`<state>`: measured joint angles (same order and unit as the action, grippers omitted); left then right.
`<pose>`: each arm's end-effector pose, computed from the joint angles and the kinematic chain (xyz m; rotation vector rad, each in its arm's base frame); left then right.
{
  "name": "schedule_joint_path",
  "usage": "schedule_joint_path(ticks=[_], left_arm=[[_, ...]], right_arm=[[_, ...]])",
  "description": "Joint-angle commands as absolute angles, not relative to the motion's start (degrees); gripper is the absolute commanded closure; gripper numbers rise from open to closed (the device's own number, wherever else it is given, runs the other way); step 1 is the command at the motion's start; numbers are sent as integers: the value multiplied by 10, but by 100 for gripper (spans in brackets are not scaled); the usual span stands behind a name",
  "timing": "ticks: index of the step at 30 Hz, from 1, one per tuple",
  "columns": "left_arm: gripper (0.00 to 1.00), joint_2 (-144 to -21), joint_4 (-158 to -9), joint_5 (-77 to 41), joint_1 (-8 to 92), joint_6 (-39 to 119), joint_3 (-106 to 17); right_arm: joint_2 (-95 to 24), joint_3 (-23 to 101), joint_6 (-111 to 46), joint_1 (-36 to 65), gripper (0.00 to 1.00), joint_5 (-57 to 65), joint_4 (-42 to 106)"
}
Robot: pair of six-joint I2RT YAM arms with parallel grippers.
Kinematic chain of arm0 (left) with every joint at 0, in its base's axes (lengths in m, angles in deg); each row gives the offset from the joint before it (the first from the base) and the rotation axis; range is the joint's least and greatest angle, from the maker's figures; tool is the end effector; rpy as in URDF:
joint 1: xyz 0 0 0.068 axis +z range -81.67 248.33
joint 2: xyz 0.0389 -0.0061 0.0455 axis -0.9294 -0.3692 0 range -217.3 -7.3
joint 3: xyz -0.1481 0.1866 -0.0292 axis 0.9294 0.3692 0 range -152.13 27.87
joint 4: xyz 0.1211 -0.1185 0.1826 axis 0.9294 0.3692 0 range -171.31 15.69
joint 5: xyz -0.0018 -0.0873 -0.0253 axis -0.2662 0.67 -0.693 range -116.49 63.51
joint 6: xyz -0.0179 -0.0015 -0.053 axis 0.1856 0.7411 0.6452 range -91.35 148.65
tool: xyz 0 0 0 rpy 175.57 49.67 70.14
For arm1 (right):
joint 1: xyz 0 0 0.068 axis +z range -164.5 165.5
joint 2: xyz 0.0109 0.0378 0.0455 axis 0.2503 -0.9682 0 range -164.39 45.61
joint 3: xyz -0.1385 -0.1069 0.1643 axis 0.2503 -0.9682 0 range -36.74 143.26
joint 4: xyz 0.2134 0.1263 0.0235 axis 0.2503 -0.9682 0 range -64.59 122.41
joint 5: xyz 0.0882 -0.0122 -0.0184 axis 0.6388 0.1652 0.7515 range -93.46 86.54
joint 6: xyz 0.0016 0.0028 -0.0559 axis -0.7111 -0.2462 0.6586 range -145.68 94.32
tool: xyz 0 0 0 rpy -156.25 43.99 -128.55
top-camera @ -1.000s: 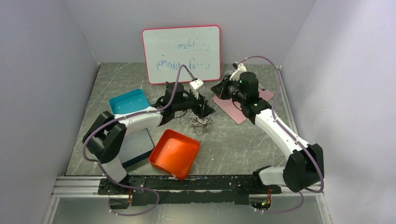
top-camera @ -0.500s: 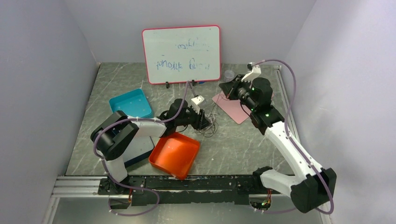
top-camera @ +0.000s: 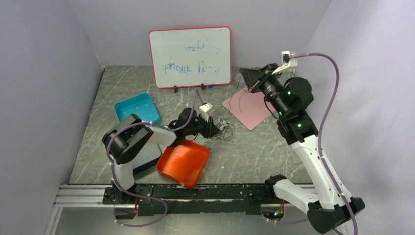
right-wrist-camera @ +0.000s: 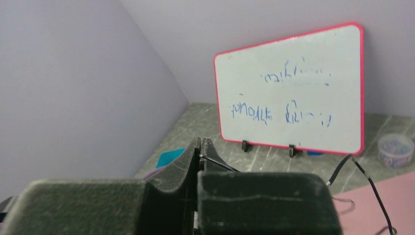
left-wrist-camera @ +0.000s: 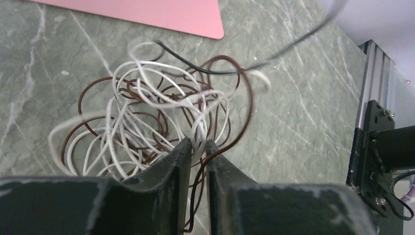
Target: Untangle the cables
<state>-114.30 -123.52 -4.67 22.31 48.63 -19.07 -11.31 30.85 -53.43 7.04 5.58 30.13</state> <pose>0.2394 -0.2687 0.1289 0.7265 1.8911 -1.1205 0.2044 0.0872 0.4243 -0.0547 1.4767 0.8164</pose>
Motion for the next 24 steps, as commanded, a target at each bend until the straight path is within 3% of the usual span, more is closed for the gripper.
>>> schedule_joint_path(ticks=[1,5,24], left_arm=[[82,-1158,-1261,-69,218,491,-180],[88,-1166,-1263,-72,218,501,-176],[92,-1185,-1263,-101,218,520,-160]], right_arm=[[-95,344,-520,66,100,57,298],[-92,373,-494,66,100,39,283],[-57,509,-381,66,100,-55,236]])
